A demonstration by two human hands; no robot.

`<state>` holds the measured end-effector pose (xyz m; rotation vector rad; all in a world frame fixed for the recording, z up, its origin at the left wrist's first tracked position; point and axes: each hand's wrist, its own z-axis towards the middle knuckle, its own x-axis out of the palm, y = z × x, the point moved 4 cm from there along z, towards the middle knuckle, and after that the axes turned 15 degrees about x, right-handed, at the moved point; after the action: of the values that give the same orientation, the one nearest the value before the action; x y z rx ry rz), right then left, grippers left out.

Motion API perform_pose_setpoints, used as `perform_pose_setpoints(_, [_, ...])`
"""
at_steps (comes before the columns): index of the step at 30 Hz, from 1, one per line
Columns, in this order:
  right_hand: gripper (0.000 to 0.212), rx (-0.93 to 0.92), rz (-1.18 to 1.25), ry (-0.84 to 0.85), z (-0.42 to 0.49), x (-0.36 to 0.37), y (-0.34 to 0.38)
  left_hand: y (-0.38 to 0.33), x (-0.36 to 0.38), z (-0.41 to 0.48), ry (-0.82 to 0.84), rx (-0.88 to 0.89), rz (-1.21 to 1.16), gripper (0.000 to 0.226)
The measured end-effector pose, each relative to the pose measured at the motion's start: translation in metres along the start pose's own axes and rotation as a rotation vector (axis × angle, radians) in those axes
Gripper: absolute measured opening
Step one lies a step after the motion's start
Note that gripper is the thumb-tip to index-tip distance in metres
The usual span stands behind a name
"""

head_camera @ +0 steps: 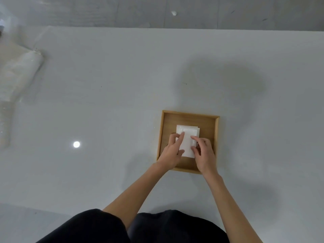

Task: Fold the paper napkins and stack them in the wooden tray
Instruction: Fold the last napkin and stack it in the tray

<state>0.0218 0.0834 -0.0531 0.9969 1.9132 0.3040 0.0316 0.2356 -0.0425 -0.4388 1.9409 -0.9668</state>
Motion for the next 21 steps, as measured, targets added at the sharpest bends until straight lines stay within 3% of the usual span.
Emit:
perform_pose_setpoints(15, [0.044, 0.033, -0.183, -0.028, -0.001, 0.006, 0.000, 0.000, 0.007, -0.006, -0.107, -0.041, 0.123, 0.077])
perform_pose_setpoints(21, [0.070, -0.033, -0.108, -0.006, -0.002, -0.005, 0.003, -0.003, 0.000, -0.008, -0.187, -0.027, 0.168, 0.075])
